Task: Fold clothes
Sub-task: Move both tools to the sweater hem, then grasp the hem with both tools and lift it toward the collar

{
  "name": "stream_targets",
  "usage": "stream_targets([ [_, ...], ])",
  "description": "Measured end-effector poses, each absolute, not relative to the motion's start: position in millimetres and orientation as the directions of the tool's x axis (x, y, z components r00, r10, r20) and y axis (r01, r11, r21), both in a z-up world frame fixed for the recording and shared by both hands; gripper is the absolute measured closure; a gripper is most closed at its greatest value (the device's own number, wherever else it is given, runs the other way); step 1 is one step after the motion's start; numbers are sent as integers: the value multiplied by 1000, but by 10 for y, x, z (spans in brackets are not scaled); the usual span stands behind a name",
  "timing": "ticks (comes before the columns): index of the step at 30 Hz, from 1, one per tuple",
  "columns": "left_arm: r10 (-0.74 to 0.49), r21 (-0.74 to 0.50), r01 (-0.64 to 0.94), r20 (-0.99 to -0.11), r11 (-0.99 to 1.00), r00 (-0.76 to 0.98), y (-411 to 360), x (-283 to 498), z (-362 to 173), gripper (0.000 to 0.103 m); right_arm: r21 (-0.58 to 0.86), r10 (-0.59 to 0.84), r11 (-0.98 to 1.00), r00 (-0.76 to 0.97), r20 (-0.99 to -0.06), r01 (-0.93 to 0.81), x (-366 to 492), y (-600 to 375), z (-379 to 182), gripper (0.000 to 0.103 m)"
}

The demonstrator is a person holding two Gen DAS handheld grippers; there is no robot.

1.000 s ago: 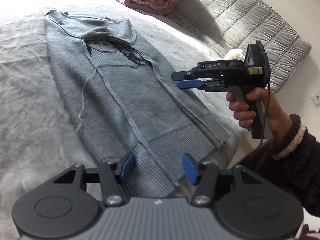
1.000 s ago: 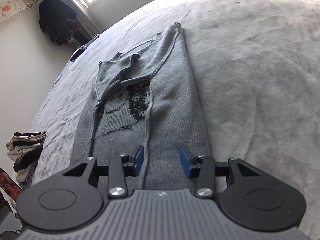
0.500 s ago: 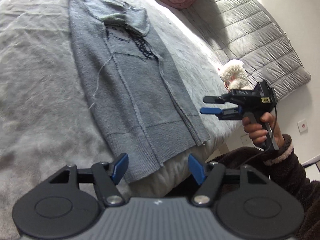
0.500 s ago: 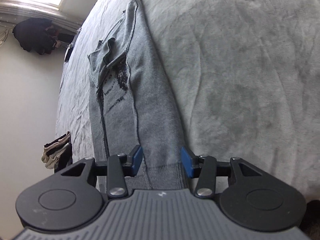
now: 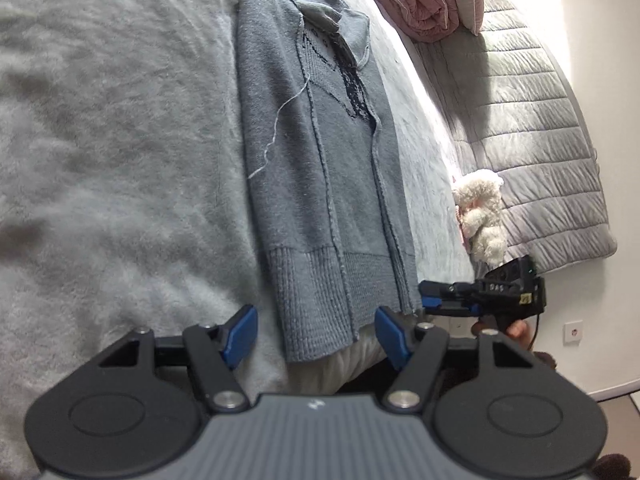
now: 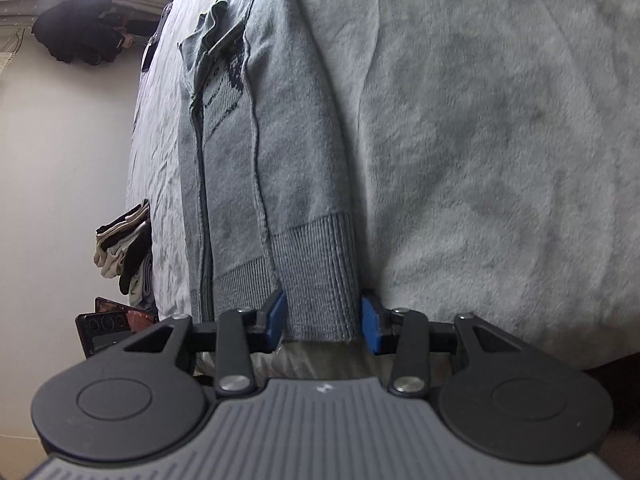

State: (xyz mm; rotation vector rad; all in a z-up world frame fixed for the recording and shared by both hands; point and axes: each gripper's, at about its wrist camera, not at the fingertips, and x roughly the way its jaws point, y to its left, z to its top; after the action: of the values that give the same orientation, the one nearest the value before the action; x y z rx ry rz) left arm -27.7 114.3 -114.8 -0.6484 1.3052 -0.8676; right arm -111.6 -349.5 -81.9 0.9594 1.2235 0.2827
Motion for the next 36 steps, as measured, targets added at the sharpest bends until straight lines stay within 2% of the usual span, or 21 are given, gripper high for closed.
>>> stream_targets([
  [3,-858,-845,160,-513,511,26,1112,-283,-1200,43,760,679,583,343,-649,286,-1119,-3450,-877,65],
  [5,-860,-849,153,-509,506,19,1090,-289,-1222,50,769,695,575,329,-639,279,-1121,-3419,-916,75],
  [8,-865,-856,134,-502,499,19,1079,-302,-1246,61,781,713,564,320,-624,267,-1119,-3386,-943,84],
  [10,-867,-860,119,-498,496,14,1061,-317,-1269,80,787,717,563,323,-617,253,-1111,-3371,-922,86],
  [12,-873,-867,120,-488,484,0,1030,-325,-1265,86,795,723,558,329,-607,239,-1109,-3363,-889,89],
  [21,-924,-917,120,-370,380,98,1079,-199,-1044,89,829,728,519,400,-556,207,-951,-3367,-671,91],
  [30,-898,-922,11,-374,387,231,1018,269,-918,90,841,689,488,489,-535,232,-467,-3416,-548,91],
  [36,-877,-913,-29,-399,407,266,916,606,-1028,90,839,660,464,522,-541,282,-106,-3416,-719,90],
])
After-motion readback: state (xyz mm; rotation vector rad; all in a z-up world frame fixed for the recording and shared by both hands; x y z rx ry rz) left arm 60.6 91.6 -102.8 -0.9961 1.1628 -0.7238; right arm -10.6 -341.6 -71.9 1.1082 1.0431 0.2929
